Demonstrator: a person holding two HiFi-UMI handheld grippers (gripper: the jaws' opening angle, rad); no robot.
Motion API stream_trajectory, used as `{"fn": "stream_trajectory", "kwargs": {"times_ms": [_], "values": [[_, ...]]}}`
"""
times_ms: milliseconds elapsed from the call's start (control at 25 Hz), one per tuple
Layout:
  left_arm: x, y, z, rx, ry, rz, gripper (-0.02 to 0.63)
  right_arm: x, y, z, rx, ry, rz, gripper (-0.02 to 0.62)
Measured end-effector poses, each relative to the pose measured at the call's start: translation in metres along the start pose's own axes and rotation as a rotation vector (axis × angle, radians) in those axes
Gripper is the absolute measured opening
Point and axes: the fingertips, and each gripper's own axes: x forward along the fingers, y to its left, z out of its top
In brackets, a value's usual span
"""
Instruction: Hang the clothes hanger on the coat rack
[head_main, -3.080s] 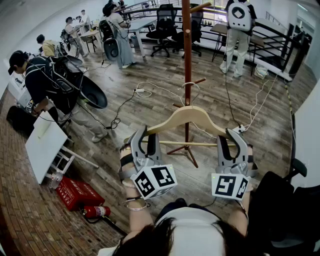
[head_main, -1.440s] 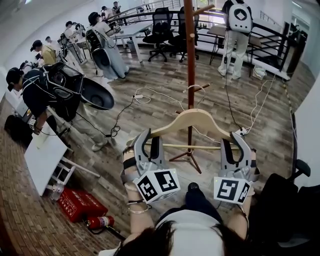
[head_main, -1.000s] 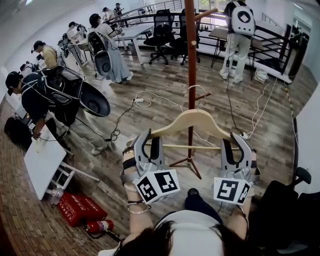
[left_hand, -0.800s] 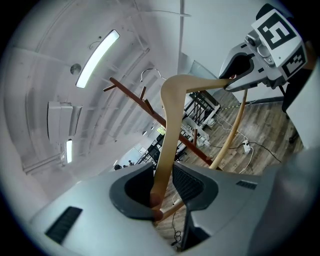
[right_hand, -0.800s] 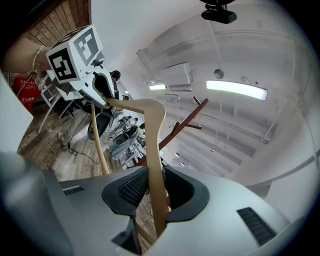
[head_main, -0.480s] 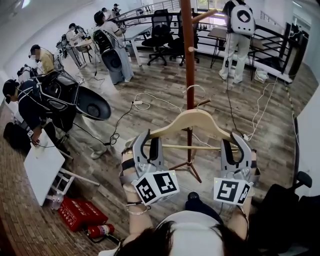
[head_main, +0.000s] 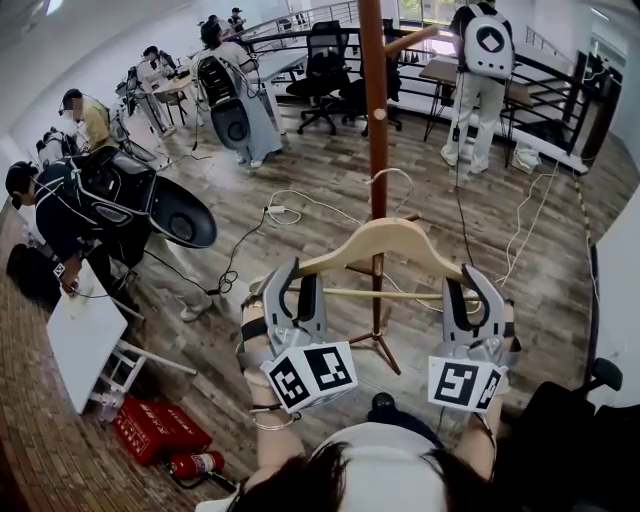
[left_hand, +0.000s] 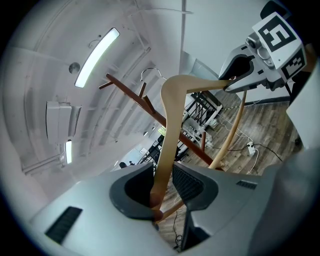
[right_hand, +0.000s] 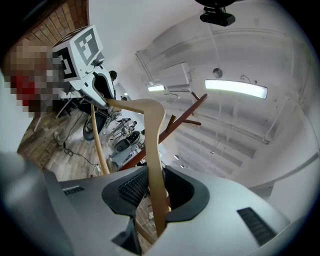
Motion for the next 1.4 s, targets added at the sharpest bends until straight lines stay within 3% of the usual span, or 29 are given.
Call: {"fn": "stream_trajectory", "kwargs": {"times_ms": [1000, 1120, 1400], "values": [[0.048, 0.022, 0.024, -0.037, 0.032, 0.041, 0.12, 0.061, -0.028, -0.003, 0.001, -0.057, 0.033, 0.117], [0.056, 0.023, 0.021, -0.005, 0.036, 0.038, 0.12, 0.069, -0.03, -0.002, 0.002, -0.057, 0.036, 0.117], [0.073, 0.027, 0.024, -0.047, 0.045, 0.038, 0.12, 0.089, -0.034, -0.004, -0.001, -0.068, 0.037, 0.117]]}}
